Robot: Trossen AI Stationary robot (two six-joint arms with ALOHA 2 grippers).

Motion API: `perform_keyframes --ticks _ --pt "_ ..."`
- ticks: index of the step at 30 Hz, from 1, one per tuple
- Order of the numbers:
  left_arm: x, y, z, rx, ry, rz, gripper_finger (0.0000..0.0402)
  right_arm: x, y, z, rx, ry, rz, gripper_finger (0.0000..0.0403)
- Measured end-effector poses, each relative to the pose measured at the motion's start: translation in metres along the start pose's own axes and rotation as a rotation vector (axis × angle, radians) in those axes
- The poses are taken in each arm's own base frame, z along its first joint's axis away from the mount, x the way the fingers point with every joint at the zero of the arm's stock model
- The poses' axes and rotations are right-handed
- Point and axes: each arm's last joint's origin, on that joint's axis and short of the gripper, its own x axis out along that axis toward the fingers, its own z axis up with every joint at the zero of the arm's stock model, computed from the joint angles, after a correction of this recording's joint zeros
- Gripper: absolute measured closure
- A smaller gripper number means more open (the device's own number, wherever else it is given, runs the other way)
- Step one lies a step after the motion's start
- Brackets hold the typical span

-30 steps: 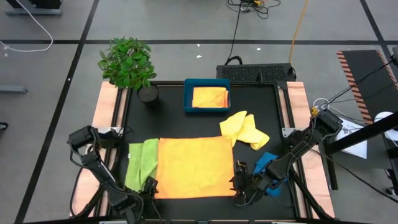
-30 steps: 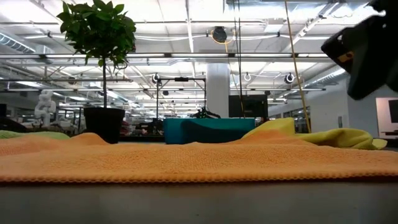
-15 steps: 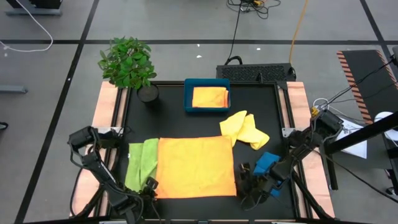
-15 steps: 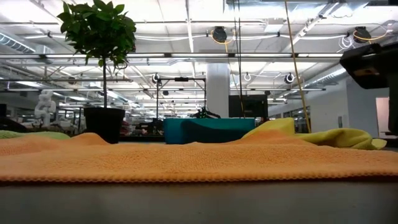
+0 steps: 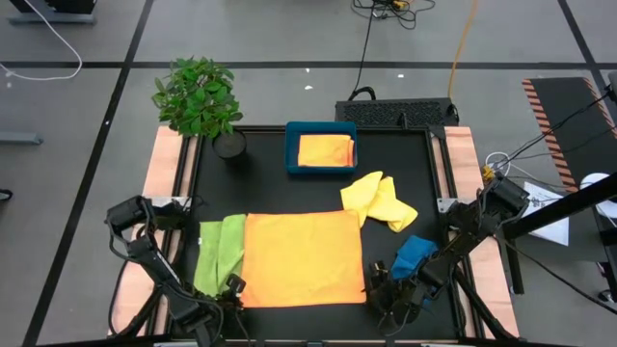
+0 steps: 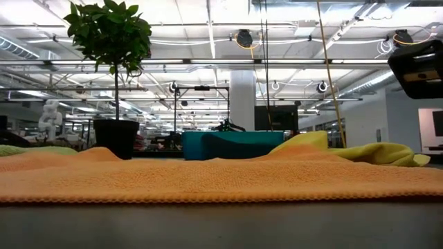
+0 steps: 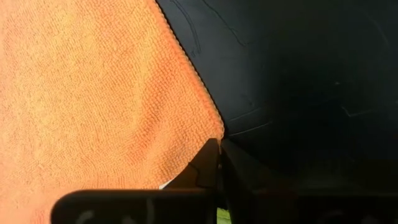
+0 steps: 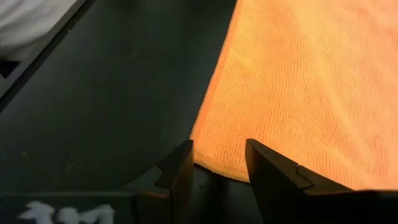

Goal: Fold microfiber towels
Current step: Fold the orange microfiber towel

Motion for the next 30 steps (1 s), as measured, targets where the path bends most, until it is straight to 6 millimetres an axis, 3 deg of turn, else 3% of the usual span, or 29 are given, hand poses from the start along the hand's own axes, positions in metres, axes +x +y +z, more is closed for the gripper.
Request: perform_keyframes --ticks 16,30 --pt "0.0 0.0 0.0 -0.016 0.003 -0.011 0.0396 -0.002 0.003 0.0 -0.028 -0.02 -0.013 0.0272" --pt "0.0 0.0 0.001 -0.029 0.0 -0.016 0.0389 0.012 0.011 -0.002 0.054 -0.058 0.005 0.0275"
